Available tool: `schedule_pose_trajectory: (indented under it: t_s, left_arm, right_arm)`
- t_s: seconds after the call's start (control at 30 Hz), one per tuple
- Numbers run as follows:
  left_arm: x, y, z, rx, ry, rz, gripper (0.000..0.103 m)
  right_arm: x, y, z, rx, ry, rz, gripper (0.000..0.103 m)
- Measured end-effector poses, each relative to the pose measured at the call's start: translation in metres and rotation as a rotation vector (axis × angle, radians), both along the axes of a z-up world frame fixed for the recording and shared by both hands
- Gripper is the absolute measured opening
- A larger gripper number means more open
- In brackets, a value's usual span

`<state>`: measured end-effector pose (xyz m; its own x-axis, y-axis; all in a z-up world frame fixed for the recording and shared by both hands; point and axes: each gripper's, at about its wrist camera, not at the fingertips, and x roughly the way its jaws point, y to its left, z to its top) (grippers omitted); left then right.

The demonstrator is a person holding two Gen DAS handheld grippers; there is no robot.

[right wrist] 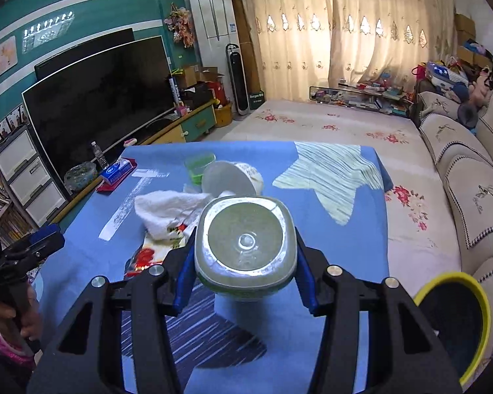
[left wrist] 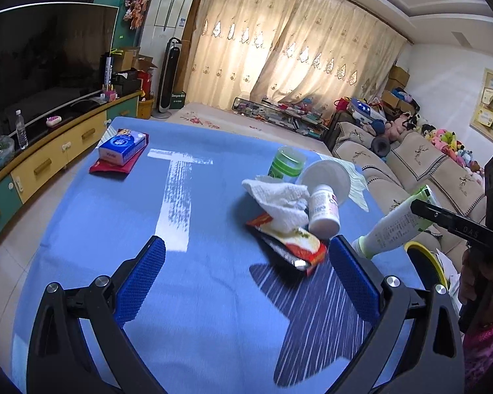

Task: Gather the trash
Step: 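Carry the clear cup with the right gripper into the bin and release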

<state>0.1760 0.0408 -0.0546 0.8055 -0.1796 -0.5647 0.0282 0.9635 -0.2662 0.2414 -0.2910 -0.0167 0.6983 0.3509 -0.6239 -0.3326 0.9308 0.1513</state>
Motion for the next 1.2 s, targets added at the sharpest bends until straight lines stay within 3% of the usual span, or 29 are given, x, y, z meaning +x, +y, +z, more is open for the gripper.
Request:
schedule_pose_trajectory:
  t_s: [0.33,0.57,0.73,0.87,1.07,1.2]
  left_arm:
    - [-0.036,-0.006,0.002,-0.004,-0.027,0.018,0.098]
    - [-0.035,-0.039,-0.001,0.023,-0.006,-0.042,0.098]
    - [-0.027,-0.068,-0.001,0.06,-0.001,-0.073,0.098]
    - [-0.019,-0.085,-0.006,0.063,0.022,-0.087,0.098]
    - [0.001,-0.099,-0.018,0.081,0.088,-0.077,0.098]
    - [0.012,-0.105,-0.021,0.107,0.097,-0.062,0.098]
  right_arm:
    - [-0.04,-0.033,0.02,0.028,-0.056,-0.071,0.049]
    - [-0.063,-0.11,0.025,0.001,-0.099,-0.305,0.049]
    - [-0.063,-0.17,0.006,-0.058,-0.063,-0.495,0.049]
    - [-0.053,-0.208,-0.02,-0.038,0.011,-0.563,0.049]
    - [-0.041,-0.239,-0.064,-0.009,0.122,-0.597,0.05]
    - [-0.045,-0.249,-0.071,0.011,0.113,-0.609,0.061]
